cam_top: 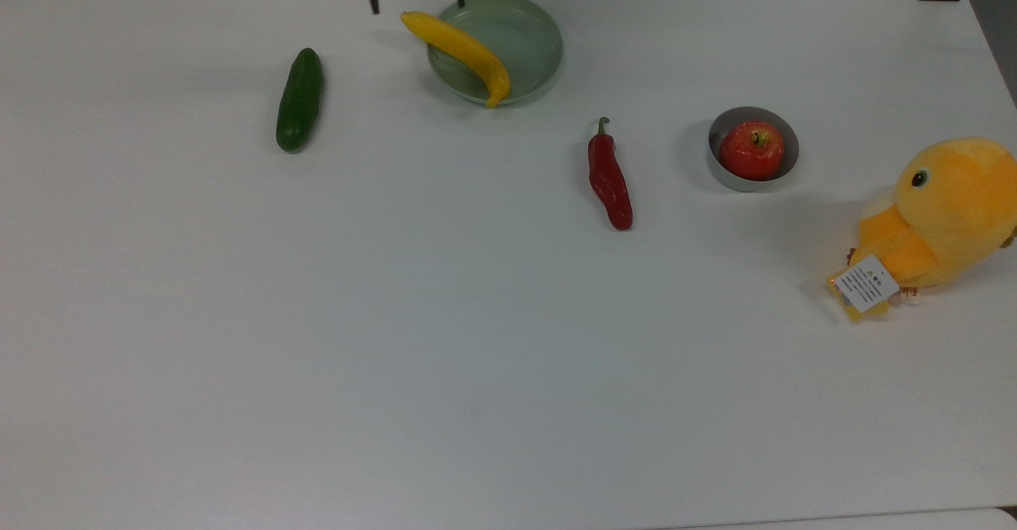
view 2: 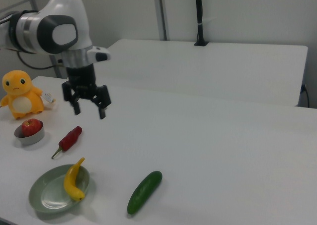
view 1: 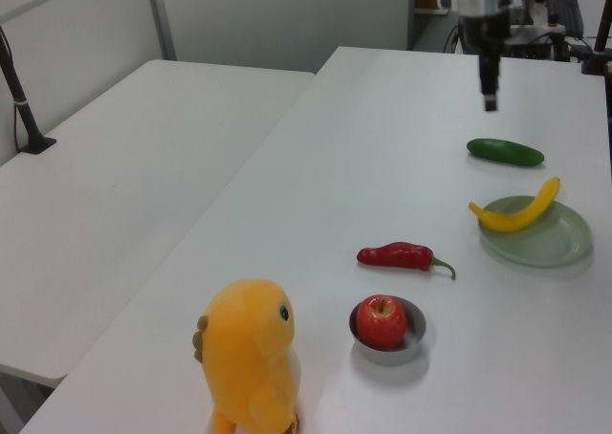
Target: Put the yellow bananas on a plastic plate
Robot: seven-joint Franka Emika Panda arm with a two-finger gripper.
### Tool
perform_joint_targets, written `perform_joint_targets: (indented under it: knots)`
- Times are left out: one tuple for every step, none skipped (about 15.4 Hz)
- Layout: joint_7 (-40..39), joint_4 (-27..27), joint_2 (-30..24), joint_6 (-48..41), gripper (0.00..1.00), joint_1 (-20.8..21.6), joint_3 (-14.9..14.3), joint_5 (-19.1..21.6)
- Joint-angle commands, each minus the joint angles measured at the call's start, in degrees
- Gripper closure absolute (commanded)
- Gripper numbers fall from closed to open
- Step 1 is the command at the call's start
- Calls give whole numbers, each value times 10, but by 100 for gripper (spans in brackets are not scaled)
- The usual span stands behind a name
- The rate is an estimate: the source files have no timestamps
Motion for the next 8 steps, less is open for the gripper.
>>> perform_joint_targets:
  knots:
    - [93,42,42,84,0,-1,-14,-3]
    - [112,42,43,97,0,3,-26,-3]
    - [120,43,44,103,0,7,-31,-3]
    - [121,43,43,108,0,6,-32,-2]
    - [122,44,43,110,0,6,-36,2]
    - [122,45,42,116,0,8,-46,5]
    - [125,45,41,120,0,16,-54,5]
    - [132,45,41,121,0,25,-61,6]
